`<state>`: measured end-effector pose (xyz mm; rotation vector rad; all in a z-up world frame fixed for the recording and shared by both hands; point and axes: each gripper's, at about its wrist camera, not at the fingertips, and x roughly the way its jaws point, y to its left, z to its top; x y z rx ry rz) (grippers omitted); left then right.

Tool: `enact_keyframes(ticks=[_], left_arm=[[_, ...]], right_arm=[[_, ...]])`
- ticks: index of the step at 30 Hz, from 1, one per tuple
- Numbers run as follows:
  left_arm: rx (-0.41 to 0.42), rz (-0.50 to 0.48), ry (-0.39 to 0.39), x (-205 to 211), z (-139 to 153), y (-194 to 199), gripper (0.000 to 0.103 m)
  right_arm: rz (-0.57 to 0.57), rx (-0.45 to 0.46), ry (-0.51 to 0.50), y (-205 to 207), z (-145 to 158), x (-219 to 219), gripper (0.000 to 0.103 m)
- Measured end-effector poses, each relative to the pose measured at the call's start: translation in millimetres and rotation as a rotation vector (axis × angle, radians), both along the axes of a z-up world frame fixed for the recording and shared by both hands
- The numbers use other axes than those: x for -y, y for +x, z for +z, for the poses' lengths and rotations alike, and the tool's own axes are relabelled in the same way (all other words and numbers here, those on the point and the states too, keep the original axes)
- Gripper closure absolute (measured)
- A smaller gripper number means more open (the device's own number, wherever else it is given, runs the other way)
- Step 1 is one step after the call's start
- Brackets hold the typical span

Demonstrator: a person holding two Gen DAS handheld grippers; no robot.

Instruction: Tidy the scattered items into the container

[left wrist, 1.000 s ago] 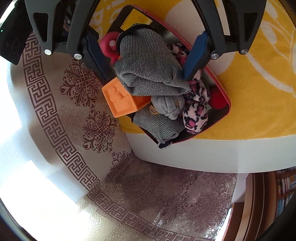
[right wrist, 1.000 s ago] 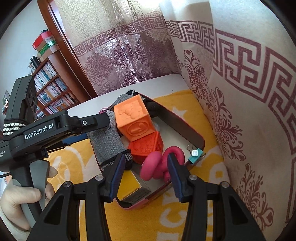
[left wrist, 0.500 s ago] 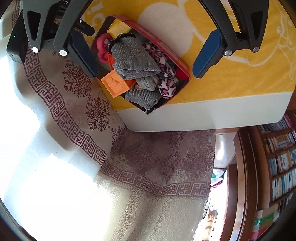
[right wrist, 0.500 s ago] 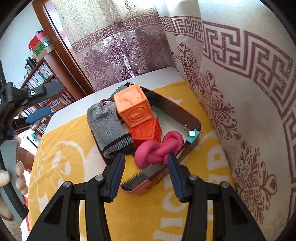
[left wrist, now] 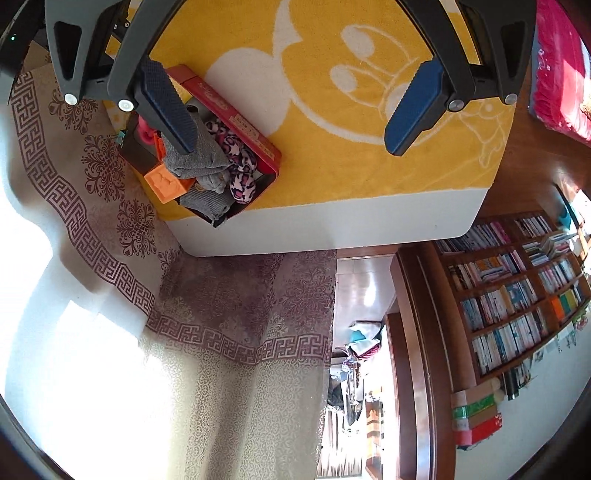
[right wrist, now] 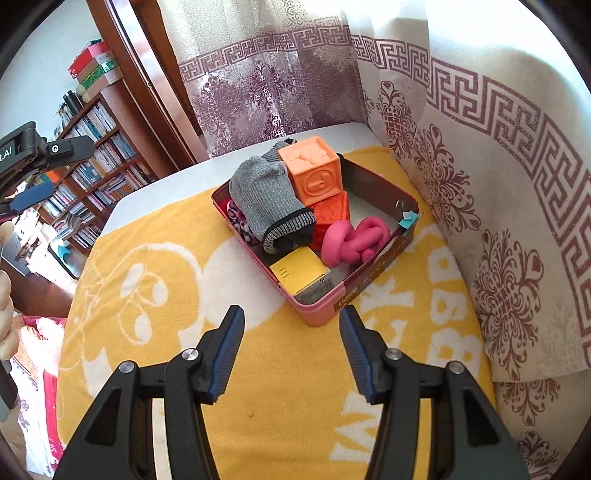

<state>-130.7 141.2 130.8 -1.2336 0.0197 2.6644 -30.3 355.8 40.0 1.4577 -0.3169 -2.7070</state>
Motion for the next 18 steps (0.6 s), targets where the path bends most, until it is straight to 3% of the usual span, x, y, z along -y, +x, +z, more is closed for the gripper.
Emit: enact_keyframes(ticks=[6, 11, 18], left_arm=[[0.011, 0.011, -0.093, -7, 12, 7, 0.0], [0.018, -0.038, 0.009, -12, 22, 11, 0.0], [0.039, -0.085, 0.0, -38, 23, 11, 0.0]], right_arm=[[-0.011, -0.05, 0.026, 8, 24, 6, 0.039], [-0.019, -0.073, 0.031, 12, 34, 4, 0.039], [-0.043, -0.088, 0.035, 19, 38, -11, 0.039]])
